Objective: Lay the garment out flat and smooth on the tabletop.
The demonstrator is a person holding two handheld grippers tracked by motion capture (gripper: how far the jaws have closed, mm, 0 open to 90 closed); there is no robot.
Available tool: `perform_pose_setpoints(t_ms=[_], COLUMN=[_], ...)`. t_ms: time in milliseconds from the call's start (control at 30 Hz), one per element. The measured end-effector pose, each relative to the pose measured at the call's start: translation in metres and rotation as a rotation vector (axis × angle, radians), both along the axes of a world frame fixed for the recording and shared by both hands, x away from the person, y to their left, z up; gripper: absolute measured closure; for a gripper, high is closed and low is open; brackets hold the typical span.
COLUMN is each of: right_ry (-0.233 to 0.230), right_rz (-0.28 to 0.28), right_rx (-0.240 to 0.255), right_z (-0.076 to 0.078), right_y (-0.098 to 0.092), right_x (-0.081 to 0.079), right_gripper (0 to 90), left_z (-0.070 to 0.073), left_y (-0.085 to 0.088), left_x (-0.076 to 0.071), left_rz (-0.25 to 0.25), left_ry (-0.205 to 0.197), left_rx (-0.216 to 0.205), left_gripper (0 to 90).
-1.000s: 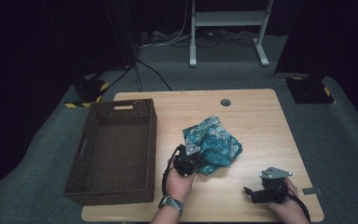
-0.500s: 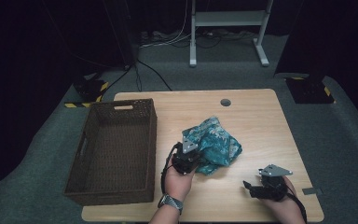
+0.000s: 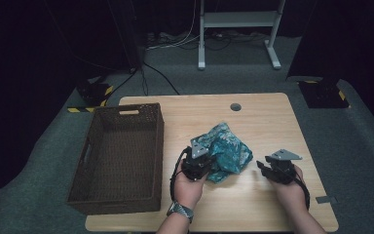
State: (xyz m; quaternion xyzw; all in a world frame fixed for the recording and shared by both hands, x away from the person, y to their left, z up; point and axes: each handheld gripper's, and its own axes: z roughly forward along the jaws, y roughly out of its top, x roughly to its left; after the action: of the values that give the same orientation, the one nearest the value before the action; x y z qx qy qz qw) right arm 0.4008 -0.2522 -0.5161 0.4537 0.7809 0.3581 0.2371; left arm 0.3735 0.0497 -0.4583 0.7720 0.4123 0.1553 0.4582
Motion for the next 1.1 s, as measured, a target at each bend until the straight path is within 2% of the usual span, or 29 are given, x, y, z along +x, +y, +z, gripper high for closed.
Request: perform_pose_setpoints(t_ms=[67, 133, 233, 367, 567, 700, 767, 933, 1100], right_ry=[-0.001, 0.016, 0.023, 0.031, 0.044, 0.074, 0.097, 0.086, 0.083], right_rz=[-0.004, -0.003, 0.014, 0.038, 0.078, 0.088, 0.084, 0.079, 0.083], right_rx=[0.016, 0.036, 0.039, 0.056, 0.022, -0.005, -0.005, 0.011, -0.014], right_z=[0.0, -0.002, -0.002, 0.001, -0.002, -0.011, -0.015, -0.017, -0.016], right_y=[0.003, 0.008, 0.017, 0.032, 0.052, 0.058, 0.058, 0.051, 0.037], right_x=[0.009, 0.017, 0.023, 0.027, 0.03, 0.033, 0.034, 0.031, 0.024], right_gripper=[59.0, 58.8, 57.7, 50.0, 46.7, 51.9, 57.4, 76.1, 79.9], left_z=[0.0, 0.0, 0.001, 0.0, -0.001, 0.001, 0.001, 0.002, 0.004], left_y=[0.0, 0.0, 0.0, 0.001, -0.003, -0.004, -0.003, 0.003, 0.011], left_x=[0.001, 0.001, 0.001, 0.001, 0.002, 0.001, 0.0, 0.0, -0.001], left_rz=[-0.001, -0.001, -0.002, 0.001, -0.013, -0.018, -0.016, 0.004, 0.028], left_ry=[0.005, 0.009, 0.007, 0.011, 0.01, 0.004, -0.001, -0.003, -0.01], left_rx=[-0.012, -0.004, 0.0, -0.003, -0.01, -0.011, -0.013, -0.023, -0.029], left_gripper=[86.5, 86.5, 86.6, 86.6, 86.7, 86.8, 86.9, 87.0, 87.3])
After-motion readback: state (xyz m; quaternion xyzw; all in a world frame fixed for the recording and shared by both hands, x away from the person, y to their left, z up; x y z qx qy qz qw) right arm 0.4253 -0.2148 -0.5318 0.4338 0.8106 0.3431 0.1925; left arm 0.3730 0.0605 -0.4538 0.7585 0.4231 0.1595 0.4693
